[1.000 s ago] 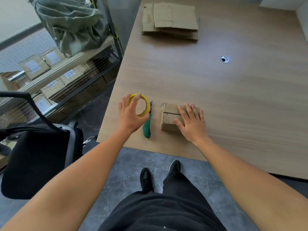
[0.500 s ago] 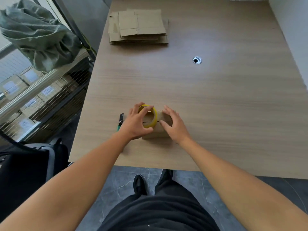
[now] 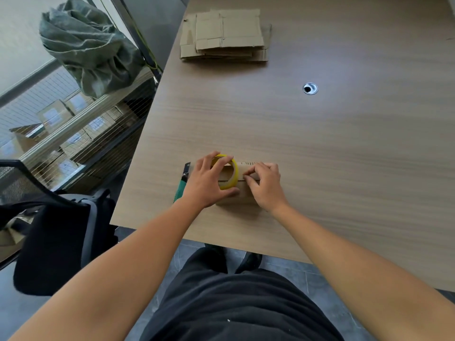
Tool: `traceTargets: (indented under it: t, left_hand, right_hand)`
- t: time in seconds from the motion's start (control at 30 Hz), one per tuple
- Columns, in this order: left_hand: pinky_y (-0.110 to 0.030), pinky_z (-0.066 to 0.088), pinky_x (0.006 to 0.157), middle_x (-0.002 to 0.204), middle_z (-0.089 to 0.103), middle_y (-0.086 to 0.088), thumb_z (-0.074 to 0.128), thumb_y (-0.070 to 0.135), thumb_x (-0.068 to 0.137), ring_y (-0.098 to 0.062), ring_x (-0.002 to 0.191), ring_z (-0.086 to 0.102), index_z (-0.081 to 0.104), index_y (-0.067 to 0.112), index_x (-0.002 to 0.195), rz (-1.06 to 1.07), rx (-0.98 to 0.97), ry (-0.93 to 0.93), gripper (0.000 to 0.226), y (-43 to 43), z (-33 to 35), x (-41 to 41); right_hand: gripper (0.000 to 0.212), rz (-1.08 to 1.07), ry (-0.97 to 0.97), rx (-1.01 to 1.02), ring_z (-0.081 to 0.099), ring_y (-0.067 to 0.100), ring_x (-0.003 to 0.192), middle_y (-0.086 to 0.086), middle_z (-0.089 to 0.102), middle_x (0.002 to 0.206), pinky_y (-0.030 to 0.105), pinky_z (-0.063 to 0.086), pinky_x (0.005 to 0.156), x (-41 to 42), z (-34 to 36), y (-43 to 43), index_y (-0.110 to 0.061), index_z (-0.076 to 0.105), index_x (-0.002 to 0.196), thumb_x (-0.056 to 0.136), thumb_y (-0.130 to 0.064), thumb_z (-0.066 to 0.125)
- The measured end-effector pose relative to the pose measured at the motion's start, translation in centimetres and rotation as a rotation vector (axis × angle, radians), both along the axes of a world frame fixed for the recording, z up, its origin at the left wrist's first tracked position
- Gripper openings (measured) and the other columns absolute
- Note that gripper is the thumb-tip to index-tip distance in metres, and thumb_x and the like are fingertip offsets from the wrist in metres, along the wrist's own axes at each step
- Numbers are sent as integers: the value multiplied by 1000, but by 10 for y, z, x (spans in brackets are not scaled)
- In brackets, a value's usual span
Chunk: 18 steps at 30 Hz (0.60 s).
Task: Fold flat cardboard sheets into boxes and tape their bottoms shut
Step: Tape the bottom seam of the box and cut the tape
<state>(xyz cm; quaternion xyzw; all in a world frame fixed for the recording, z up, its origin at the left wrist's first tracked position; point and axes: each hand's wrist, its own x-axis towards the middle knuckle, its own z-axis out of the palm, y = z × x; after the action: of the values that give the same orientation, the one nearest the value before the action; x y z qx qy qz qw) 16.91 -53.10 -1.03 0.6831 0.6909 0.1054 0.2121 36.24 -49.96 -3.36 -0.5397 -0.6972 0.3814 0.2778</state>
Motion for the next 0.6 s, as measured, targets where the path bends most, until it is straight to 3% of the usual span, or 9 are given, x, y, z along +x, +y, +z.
traceTargets:
  t: [0.13,0.23,0.33,0.43,0.5,0.6]
  left_hand:
    - [-48,35,114,156,21,2,75,74,65,-30,143,25,25,49,150,2,-62,38,102,6,-1,-7]
    - [-49,39,111,155,22,-1,69,79,68,-30,142,26,37,44,147,-1,-79,96,92,4,-1,-10]
    - [-48,44,106,158,18,-3,65,75,76,-30,141,28,45,34,144,-54,-61,147,82,0,-2,-8]
    - [-48,43,105,163,11,0,66,71,78,-29,144,26,48,27,143,-73,-2,128,81,-2,-7,-7]
    - [-51,40,109,165,11,0,67,68,79,-31,147,24,55,19,138,-122,100,126,77,-3,-14,-8]
    - [-57,42,108,163,22,-5,59,64,87,-34,147,28,63,12,118,-261,237,129,60,-4,-27,-10]
  right_hand:
    - [7,-48,82,66,49,21,93,-16,56,84,41,43,88,14,1,-4,-16,62,90,94,-10,61]
    - [12,-223,225,-201,50,13,77,-7,54,81,27,43,75,36,8,5,-15,56,89,97,-6,55]
    - [19,-232,257,-464,43,12,68,-2,49,75,26,40,66,45,12,8,-17,53,83,97,-4,52]
    - [19,-287,349,-593,38,11,62,0,44,70,17,39,54,41,19,11,-14,51,83,98,-2,49]
    - [18,-325,394,-618,38,11,60,0,43,68,21,40,59,42,19,10,-13,52,84,98,-2,49]
    - [21,-436,527,-689,40,12,61,2,42,65,34,48,80,49,12,3,-11,52,82,99,0,48]
